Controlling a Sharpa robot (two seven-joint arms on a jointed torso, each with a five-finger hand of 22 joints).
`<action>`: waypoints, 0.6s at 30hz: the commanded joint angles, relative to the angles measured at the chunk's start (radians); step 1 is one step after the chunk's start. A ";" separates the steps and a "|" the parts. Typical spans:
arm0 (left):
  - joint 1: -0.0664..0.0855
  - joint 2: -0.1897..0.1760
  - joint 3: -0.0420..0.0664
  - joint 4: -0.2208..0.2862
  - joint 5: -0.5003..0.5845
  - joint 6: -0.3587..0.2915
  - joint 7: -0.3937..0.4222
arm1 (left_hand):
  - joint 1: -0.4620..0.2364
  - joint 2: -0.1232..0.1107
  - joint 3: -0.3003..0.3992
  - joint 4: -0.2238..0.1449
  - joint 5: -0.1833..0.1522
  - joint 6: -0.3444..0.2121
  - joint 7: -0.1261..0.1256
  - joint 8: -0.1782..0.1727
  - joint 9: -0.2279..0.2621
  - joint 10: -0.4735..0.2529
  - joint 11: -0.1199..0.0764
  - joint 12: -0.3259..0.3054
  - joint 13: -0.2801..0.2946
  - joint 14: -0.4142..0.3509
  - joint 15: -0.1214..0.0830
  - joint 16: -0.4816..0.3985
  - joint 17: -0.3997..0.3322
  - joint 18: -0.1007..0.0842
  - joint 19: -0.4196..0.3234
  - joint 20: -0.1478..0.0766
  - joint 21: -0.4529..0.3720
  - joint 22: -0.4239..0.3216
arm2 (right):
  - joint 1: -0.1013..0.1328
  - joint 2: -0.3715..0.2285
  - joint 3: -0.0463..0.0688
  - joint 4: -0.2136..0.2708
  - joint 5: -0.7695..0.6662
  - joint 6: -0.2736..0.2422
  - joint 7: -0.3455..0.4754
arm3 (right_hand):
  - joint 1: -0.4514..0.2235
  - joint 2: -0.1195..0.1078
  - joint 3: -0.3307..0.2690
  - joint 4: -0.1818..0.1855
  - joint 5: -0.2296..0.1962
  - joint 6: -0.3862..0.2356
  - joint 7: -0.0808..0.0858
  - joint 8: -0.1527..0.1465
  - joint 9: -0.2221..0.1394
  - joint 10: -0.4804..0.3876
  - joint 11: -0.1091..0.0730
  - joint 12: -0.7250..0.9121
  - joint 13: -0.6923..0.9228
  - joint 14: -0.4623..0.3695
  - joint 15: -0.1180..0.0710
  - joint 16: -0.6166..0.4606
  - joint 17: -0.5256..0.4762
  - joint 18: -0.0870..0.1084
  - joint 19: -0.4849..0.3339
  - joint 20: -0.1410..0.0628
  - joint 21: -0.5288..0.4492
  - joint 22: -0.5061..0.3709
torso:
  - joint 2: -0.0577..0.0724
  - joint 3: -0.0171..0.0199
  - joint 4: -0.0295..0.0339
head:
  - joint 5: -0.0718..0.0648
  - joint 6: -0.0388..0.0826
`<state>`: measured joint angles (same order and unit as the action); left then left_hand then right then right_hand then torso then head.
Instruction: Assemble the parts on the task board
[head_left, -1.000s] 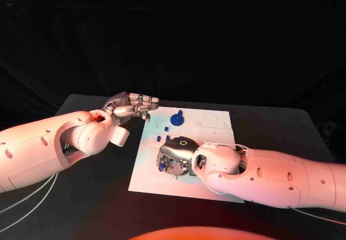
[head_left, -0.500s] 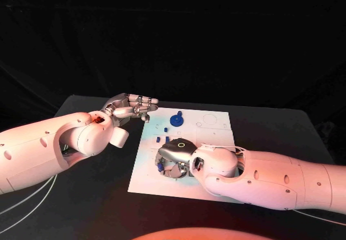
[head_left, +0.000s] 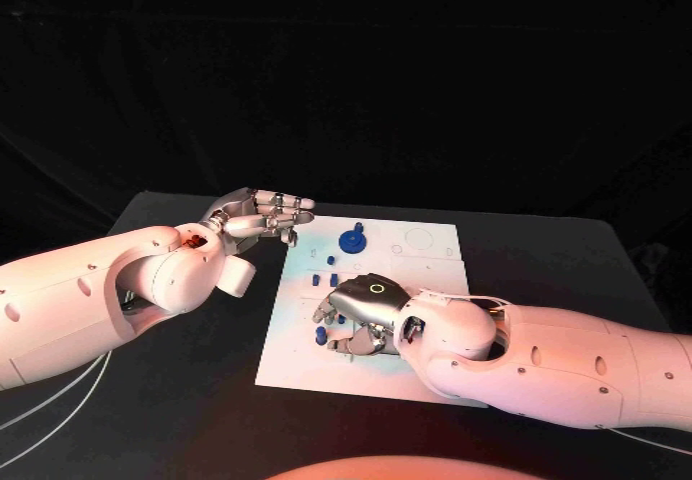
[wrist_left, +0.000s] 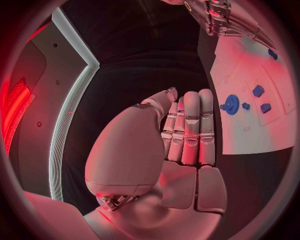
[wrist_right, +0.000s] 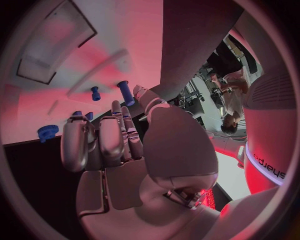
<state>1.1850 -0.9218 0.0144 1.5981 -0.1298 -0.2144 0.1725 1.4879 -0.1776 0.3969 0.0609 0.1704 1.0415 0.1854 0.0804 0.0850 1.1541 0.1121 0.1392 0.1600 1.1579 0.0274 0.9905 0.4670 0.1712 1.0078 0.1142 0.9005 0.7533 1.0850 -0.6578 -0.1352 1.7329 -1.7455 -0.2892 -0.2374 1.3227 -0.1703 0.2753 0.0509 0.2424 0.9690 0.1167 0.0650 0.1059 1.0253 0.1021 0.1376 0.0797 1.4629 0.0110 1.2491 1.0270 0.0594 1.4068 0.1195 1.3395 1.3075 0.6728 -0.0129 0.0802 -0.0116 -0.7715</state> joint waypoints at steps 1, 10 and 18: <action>0.000 -0.001 0.000 0.002 0.005 0.020 0.000 | -0.002 0.009 -0.005 0.000 0.001 -0.006 -0.001 -0.002 -0.001 -0.010 -0.001 0.006 0.001 -0.008 0.002 -0.006 -0.001 0.014 0.001 0.004 -0.006 -0.001 | 0.003 -0.036 0.003 0.030 0.002 -0.112 0.015 | 0.007 -0.001 -0.012 0.001 0.005 -0.007 0.002 0.000 -0.001 -0.009 -0.001 0.010 0.002 -0.002 0.005 -0.007 -0.008 0.009 -0.007 0.001 -0.007 0.050 | -0.001 -0.0006 -0.0012 | -0.006 0.002; 0.000 -0.009 -0.006 0.008 0.005 0.017 0.003 | -0.003 0.009 -0.007 0.001 0.001 -0.007 0.000 -0.002 -0.001 -0.011 -0.001 0.006 0.001 -0.008 0.002 -0.006 -0.002 0.014 0.001 0.005 -0.007 -0.002 | 0.055 -0.260 0.009 0.111 0.389 -0.143 0.022 | -0.020 0.030 -0.039 0.045 0.002 0.127 0.014 0.060 0.028 0.195 -0.044 0.147 0.054 0.021 -0.027 0.026 0.040 -0.011 0.050 -0.022 0.062 0.115 | -0.003 -0.0027 -0.0045 | -0.048 0.008; 0.000 -0.012 -0.011 0.017 0.005 0.013 0.007 | -0.004 0.009 -0.008 0.002 0.001 -0.007 0.000 -0.002 -0.002 -0.011 -0.001 0.007 0.001 -0.009 0.003 -0.007 -0.002 0.014 0.001 0.005 -0.008 -0.002 | 0.065 -0.441 0.005 0.183 0.489 -0.119 -0.047 | -0.066 0.021 -0.160 0.093 0.034 0.146 -0.025 0.081 0.078 0.330 -0.097 0.718 0.633 0.059 -0.065 0.165 0.246 -0.048 0.138 -0.069 0.194 0.232 | -0.007 -0.0038 -0.0147 | -0.073 0.003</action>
<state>1.1847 -0.9344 0.0033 1.6107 -0.1297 -0.2124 0.1706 1.4879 -0.1776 0.3941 0.0638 0.1704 1.0415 0.1854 0.0804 0.0852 1.1505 0.1085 0.1434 0.1598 1.1545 0.0307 0.9905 0.4658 0.1712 1.0078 0.1142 0.8964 0.7524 1.1504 -1.0919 -0.1295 1.9025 -1.3435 -0.4130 -0.2406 1.2588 -0.1564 0.1260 0.1402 0.2729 1.1194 0.0934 0.1427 0.1790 1.3513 0.0064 0.7733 0.6228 1.4663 -0.0542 1.4043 1.2576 0.0276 1.4682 0.0580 1.5263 1.3074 0.6677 -0.0166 0.0712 -0.0780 -0.7657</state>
